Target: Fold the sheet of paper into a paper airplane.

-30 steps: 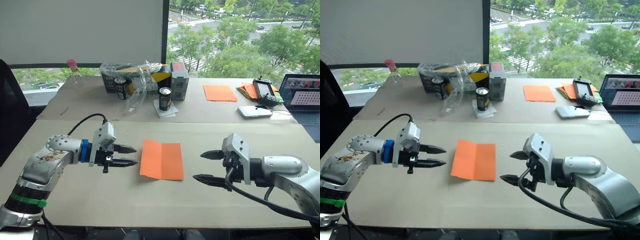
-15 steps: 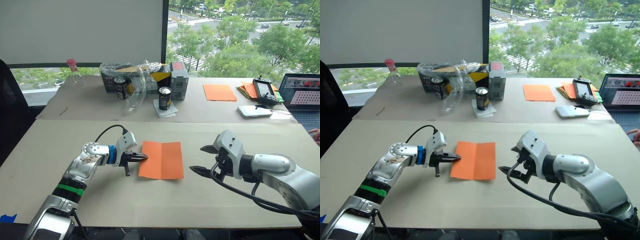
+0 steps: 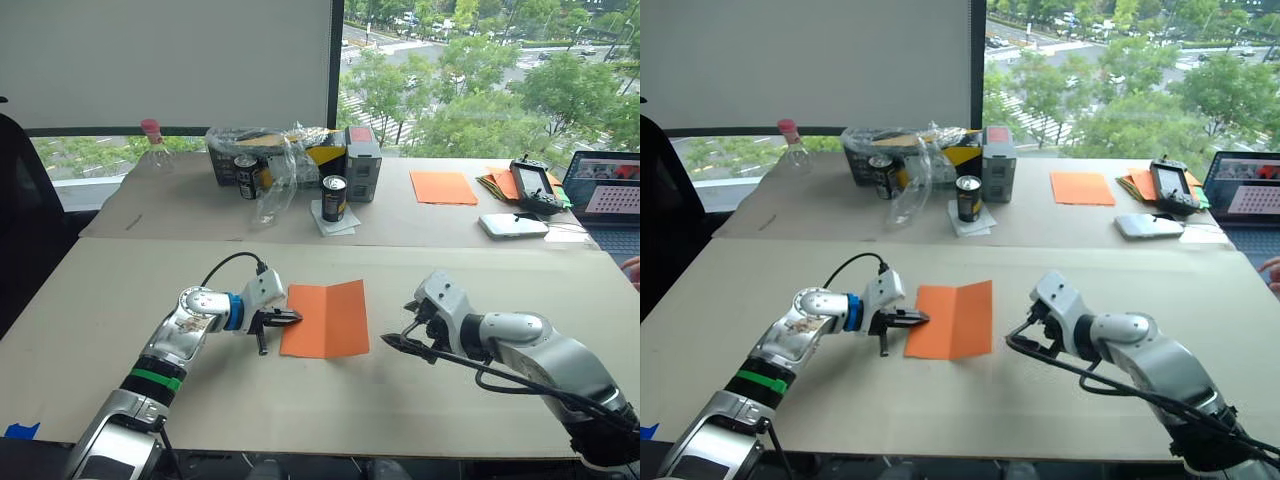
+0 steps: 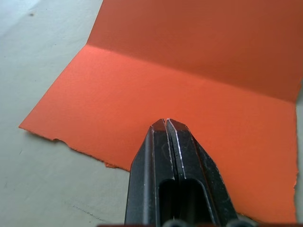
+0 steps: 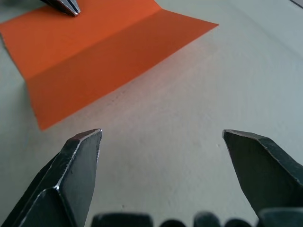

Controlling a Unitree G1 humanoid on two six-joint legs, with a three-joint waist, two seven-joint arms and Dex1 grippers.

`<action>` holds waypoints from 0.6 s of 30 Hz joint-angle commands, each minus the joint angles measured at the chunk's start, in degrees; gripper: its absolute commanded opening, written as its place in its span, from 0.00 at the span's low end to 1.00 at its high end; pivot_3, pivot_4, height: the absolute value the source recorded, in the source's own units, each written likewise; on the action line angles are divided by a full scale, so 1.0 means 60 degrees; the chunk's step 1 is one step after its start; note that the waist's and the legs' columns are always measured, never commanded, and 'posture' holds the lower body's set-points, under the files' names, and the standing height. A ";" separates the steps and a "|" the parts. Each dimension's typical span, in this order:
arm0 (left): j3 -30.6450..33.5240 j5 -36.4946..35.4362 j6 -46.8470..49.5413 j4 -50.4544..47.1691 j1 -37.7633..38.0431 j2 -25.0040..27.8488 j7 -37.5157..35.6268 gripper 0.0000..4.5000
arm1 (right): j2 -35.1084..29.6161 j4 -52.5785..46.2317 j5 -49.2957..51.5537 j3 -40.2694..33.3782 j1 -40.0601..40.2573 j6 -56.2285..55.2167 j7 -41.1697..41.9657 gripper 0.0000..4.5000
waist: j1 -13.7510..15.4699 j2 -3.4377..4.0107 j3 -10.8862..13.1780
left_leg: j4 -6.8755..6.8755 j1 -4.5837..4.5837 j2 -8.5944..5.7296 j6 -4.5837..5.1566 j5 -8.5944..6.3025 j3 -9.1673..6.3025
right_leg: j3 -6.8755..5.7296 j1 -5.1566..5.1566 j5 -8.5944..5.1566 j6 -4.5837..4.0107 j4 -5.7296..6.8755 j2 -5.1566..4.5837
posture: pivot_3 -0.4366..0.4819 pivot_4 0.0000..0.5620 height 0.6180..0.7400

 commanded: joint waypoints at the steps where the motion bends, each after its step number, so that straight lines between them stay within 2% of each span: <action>1: -0.0251 0.0323 0.0145 0.0053 0.0374 0.0015 0.0042 0.00 | 0.0168 0.0311 -0.0370 0.0105 -0.0358 -0.0647 0.0338 0.73 | -0.0009 0.0007 -0.0004 | 0.0000 -0.0001 0.0000 0.0000 0.0000 -0.0001 | 0.0000 -0.0003 0.0000 0.0000 0.0004 0.0000 | 0.48 0.27 0.79; 10: -0.0209 0.0252 0.0455 -0.0364 0.0615 -0.0153 0.0261 0.00 | 0.1508 0.1298 -0.0381 0.0361 -0.0951 -0.1405 0.1066 0.03 | -0.0021 0.0013 -0.0008 | 0.0001 0.0003 -0.0001 -0.0001 0.0001 -0.0002 | 0.0003 -0.0007 -0.0001 0.0002 0.0023 0.0001 | 0.48 0.27 0.79; 11: -0.0207 0.0236 0.0493 -0.0406 0.0624 -0.0164 0.0266 0.00 | 0.1636 0.1321 -0.0339 0.0305 -0.1026 -0.1388 0.1082 0.01 | -0.0020 0.0014 -0.0008 | 0.0001 0.0003 -0.0001 -0.0001 0.0001 -0.0002 | 0.0003 -0.0008 -0.0001 0.0002 0.0025 0.0001 | 0.48 0.27 0.79; 18: -0.0167 0.0255 0.0580 -0.0421 0.0708 -0.0126 0.0306 0.00 | 0.2896 0.1511 -0.0211 0.0430 -0.1768 -0.1262 0.1208 0.01 | -0.0020 0.0018 -0.0010 | 0.0001 0.0010 -0.0002 -0.0001 0.0001 -0.0007 | 0.0003 -0.0013 -0.0003 0.0002 0.0050 0.0001 | 0.48 0.27 0.79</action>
